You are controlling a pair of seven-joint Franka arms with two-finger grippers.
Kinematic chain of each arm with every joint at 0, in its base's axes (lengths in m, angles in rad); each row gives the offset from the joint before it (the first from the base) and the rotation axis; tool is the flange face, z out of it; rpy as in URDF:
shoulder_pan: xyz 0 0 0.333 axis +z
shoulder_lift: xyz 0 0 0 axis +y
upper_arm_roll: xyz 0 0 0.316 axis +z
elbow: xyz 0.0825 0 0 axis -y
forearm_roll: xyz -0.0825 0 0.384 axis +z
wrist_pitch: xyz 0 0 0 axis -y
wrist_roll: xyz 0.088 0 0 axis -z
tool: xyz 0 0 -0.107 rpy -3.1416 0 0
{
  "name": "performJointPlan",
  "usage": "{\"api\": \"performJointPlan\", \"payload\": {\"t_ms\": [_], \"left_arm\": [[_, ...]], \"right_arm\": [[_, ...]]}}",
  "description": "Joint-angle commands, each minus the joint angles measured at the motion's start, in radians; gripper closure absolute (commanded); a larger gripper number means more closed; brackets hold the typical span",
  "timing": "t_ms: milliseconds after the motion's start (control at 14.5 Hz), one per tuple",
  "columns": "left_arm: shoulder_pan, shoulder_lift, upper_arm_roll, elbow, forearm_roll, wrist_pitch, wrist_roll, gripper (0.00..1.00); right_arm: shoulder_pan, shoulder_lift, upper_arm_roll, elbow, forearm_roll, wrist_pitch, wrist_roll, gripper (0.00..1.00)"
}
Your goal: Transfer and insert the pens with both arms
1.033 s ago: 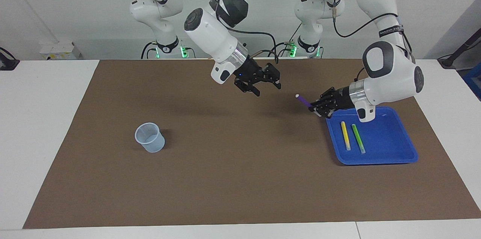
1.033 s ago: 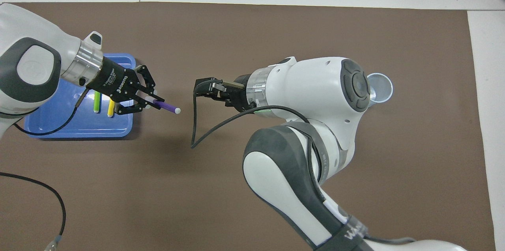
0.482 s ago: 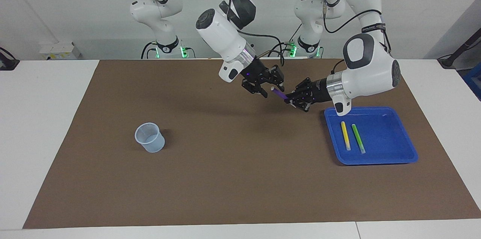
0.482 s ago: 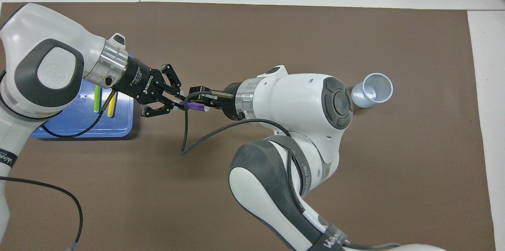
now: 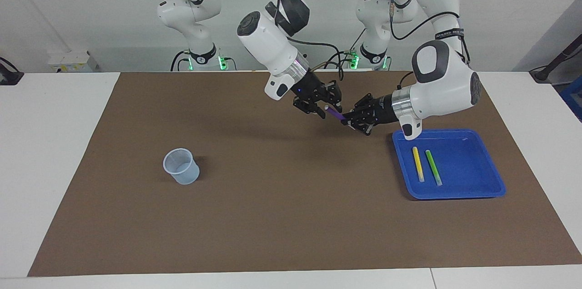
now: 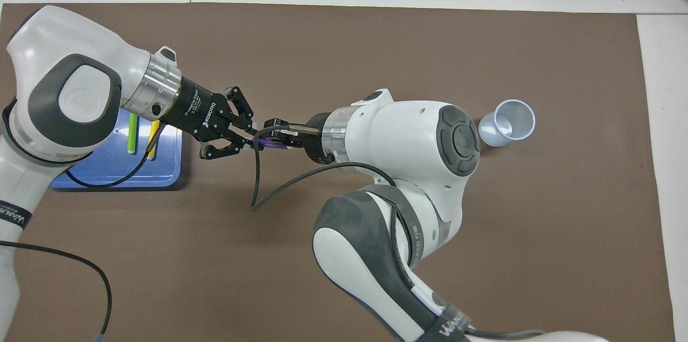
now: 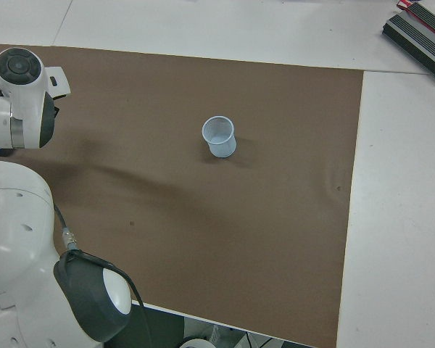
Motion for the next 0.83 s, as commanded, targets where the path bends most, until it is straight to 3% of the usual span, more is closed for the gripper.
{"api": "performJointPlan", "payload": {"t_ms": [0,344,413,551,758], "left_arm": [[-0.018,-0.029,0.016,-0.037,-0.024,0.031,-0.021,1.0],[-0.018,-0.029,0.016,-0.036,-0.024,0.034,-0.023,1.0],[-0.018,-0.029,0.015,-0.034,-0.024,0.037,-0.027,1.0],[-0.026,-0.029,0.016,-0.034,-0.024,0.04,-0.041,1.0],[-0.046,-0.029,0.016,-0.03,-0.026,0.055,-0.062,1.0]], "right_arm": [[-0.003,-0.004,0.005,-0.011,-0.016,0.007,0.0,0.48],[-0.003,-0.004,0.005,-0.009,-0.016,0.005,0.0,0.56],[-0.003,-0.004,0.005,-0.009,-0.016,0.005,0.0,0.61],[-0.003,-0.004,0.005,-0.006,-0.016,0.005,-0.003,0.83],[-0.003,-0.003,0.005,-0.005,-0.016,0.004,-0.005,0.93]]}}
